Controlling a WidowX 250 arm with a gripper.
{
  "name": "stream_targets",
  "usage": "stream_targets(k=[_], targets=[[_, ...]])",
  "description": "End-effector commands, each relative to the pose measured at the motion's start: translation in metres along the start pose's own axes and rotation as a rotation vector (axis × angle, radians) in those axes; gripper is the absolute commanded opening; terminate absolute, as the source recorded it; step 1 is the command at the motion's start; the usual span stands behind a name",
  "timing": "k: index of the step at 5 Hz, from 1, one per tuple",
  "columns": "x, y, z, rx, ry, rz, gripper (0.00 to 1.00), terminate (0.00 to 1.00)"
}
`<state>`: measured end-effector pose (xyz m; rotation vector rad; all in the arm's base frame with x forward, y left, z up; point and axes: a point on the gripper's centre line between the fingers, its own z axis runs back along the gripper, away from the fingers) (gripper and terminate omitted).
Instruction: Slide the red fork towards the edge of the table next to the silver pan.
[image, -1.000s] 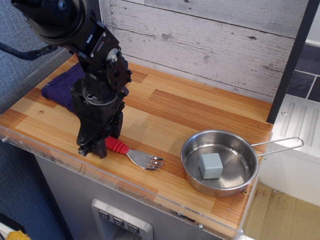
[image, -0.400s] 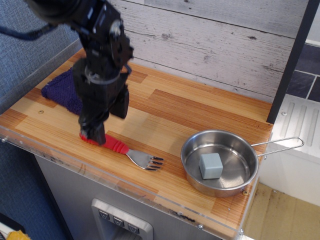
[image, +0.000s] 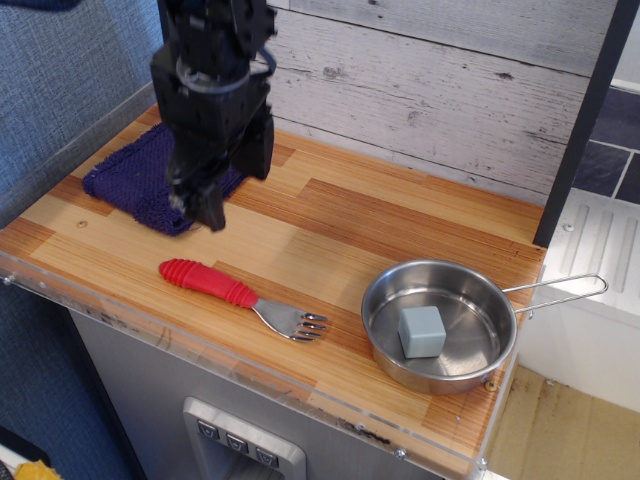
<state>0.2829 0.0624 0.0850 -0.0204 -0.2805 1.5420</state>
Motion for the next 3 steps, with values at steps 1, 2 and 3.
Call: stream_targets(k=[1,2,3], targets=[[0.0025,-0.0071,0.0151,-0.052,-0.008,0.005,1.00,0.00],[0.0025,-0.0071,0.0151,-0.052,-0.008,0.005,1.00,0.00],[0.0025,-0.0071,0.0151,-0.052,-0.008,0.005,1.00,1.00]])
